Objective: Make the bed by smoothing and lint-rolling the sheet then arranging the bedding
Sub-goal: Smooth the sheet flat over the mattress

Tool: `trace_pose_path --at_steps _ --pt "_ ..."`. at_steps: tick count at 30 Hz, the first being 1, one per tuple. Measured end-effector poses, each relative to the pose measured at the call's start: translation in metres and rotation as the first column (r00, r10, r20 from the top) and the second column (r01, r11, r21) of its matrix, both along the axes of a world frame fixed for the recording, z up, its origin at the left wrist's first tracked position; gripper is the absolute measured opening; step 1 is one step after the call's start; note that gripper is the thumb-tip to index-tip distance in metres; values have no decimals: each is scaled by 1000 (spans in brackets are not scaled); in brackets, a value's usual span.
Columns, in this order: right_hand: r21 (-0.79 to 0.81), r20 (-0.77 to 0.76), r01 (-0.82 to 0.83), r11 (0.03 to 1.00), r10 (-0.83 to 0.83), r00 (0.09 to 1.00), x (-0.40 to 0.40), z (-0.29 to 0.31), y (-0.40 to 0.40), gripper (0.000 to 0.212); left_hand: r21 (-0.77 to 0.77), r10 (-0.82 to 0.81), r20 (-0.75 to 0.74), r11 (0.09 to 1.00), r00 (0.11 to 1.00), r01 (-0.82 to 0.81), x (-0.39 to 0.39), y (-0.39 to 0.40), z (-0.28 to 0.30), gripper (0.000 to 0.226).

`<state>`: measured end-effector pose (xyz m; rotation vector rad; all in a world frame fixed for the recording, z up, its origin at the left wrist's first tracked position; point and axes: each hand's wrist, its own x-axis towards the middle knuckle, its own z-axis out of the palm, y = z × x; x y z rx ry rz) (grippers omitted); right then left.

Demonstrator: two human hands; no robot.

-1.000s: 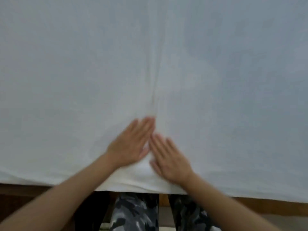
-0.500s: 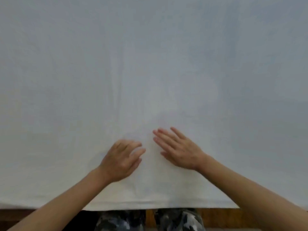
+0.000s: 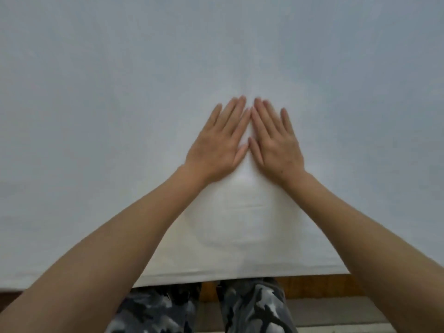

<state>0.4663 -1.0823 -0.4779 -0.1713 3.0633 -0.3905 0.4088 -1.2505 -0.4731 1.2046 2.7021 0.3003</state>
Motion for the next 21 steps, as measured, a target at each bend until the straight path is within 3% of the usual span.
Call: trace_pose_path --at_steps 3,7,11,14,17,21 --pt "-20 32 -3 1000 4 999 94 2 -30 52 12 -70 61 998 996 69 68 -8 3 63" --pt "-19 119 -93 995 95 988 175 6 -52 58 -88 -187 103 976 977 197 136 -33 5 66" --pt "-66 146 -122 990 131 981 189 14 -60 60 -58 -253 138 963 958 263 158 -59 10 62" --pt "-104 83 -135 985 144 986 177 24 -67 44 87 -303 157 952 940 292 142 -81 19 57" --pt "-77 -13 -152 985 151 988 132 33 -87 39 205 -88 126 977 988 61 83 -116 26 52" --pt "-68 -47 -116 991 113 992 30 36 -144 46 100 311 -2 946 950 -310 -27 -198 25 57"
